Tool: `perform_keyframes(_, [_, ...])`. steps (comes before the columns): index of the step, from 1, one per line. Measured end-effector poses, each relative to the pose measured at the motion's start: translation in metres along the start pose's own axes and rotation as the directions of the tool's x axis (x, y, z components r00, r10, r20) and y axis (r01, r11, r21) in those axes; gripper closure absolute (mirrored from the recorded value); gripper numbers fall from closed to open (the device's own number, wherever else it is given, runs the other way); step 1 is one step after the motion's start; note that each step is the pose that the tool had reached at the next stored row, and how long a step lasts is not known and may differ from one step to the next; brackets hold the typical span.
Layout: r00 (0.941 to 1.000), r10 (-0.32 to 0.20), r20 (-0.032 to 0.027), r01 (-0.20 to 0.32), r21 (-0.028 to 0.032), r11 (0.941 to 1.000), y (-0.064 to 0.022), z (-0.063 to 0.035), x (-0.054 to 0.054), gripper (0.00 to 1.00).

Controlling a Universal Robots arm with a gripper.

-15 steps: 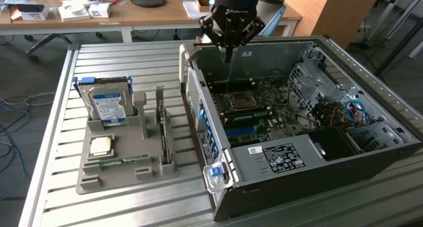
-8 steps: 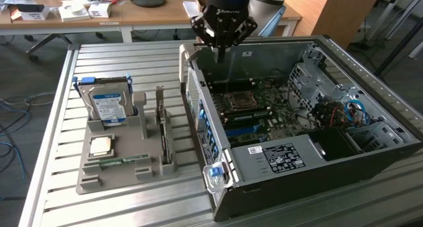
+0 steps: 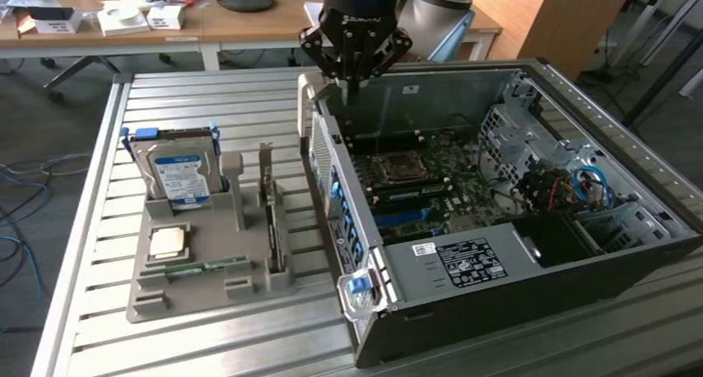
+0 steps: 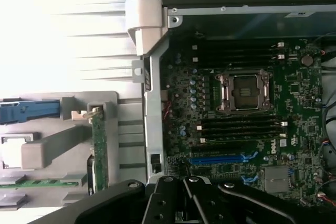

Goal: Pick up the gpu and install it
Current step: 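Reach for the gpu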

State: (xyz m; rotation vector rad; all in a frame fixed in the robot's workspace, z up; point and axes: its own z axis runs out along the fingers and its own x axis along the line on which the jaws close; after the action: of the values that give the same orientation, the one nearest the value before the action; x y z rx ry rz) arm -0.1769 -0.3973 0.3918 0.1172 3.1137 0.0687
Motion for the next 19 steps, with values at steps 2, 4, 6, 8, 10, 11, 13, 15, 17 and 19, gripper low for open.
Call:
perform_keyframes(2, [1.0000, 0.000, 0.0001, 0.000, 0.0002, 1.0000, -0.0001, 0.0001, 0.005, 0.89])
perform_keyframes(4, [1.0000, 0.000, 0.0001, 0.000, 0.0003, 1.0000, -0.0004, 0.0001, 0.010, 0.89])
perform_keyframes(6, [1.0000, 0.000, 0.0001, 0.000, 0.0004, 1.0000, -0.0006, 0.0002, 0.015, 0.89])
perform_keyframes(8, [1.0000, 0.000, 0.0001, 0.000, 0.0006, 1.0000, -0.0008, 0.0003, 0.020, 0.89])
perform_keyframes(10, [1.0000, 0.000, 0.0000, 0.000, 0.0007, 1.0000, -0.0011, 0.0004, 0.024, 0.89])
perform_keyframes(11, [1.0000, 0.000, 0.0001, 0.000, 0.0006, 1.0000, -0.0012, 0.0005, 0.026, 0.89])
perform_keyframes(13, [1.0000, 0.000, 0.0001, 0.000, 0.0007, 1.0000, -0.0014, 0.0006, 0.030, 0.89])
perform_keyframes(15, [1.0000, 0.000, 0.0001, 0.000, 0.0007, 1.0000, -0.0017, 0.0009, 0.039, 0.89])
perform_keyframes(17, [1.0000, 0.000, 0.0002, 0.000, 0.0006, 1.0000, -0.0020, 0.0010, 0.044, 0.89])
perform_keyframes(19, [1.0000, 0.000, 0.0001, 0.000, 0.0006, 1.0000, -0.0022, 0.0011, 0.048, 0.89])
